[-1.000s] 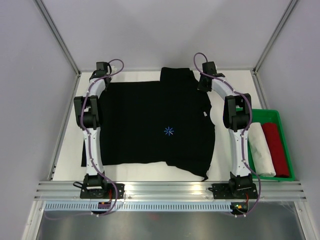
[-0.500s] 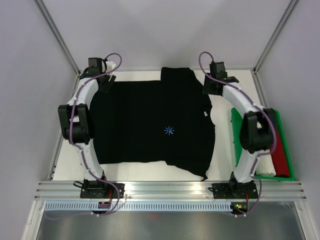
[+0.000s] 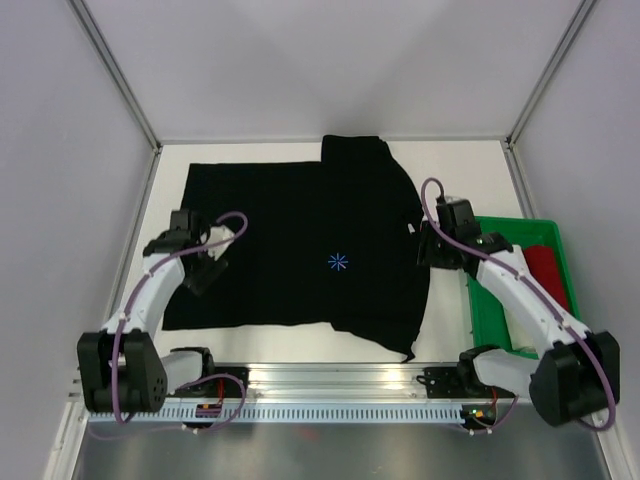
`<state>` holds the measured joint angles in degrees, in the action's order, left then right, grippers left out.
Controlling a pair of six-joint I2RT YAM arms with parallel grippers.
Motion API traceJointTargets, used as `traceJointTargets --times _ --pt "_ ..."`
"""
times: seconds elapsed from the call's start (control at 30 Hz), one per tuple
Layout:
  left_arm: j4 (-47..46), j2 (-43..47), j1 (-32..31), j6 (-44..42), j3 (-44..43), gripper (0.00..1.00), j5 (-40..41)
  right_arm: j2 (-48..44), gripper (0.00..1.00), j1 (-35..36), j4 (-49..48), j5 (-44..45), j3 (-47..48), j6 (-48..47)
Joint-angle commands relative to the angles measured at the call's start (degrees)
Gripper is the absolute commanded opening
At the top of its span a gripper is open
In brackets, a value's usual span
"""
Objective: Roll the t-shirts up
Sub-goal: Flatten the tshirt
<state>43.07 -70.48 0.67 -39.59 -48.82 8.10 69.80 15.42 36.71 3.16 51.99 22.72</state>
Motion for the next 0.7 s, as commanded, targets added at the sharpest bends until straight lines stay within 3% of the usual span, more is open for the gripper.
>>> traceJointTargets --times 0.0,0.27,0.47,0.67 --pt "5.88 9.90 0.56 -8.81 8.00 0.79 5.43 -9.14 0.54 2.42 4.41 -4.64 -5.22 5.13" --pt "5.89 22.22 1.79 -23.14 21.29 0.81 6.76 -16.45 0.55 8.57 6.80 -9.48 -15.68 11.11" --pt "-1.75 17.05 5.13 -26.05 22.36 0.81 6.84 -15.84 0.55 10.42 6.71 -11.15 -18.06 12.70" --pt "-5.36 8.52 14.08 -30.36 22.10 0.79 3.77 -13.20 0.55 11.21 1.36 -12.91 -21.22 14.28"
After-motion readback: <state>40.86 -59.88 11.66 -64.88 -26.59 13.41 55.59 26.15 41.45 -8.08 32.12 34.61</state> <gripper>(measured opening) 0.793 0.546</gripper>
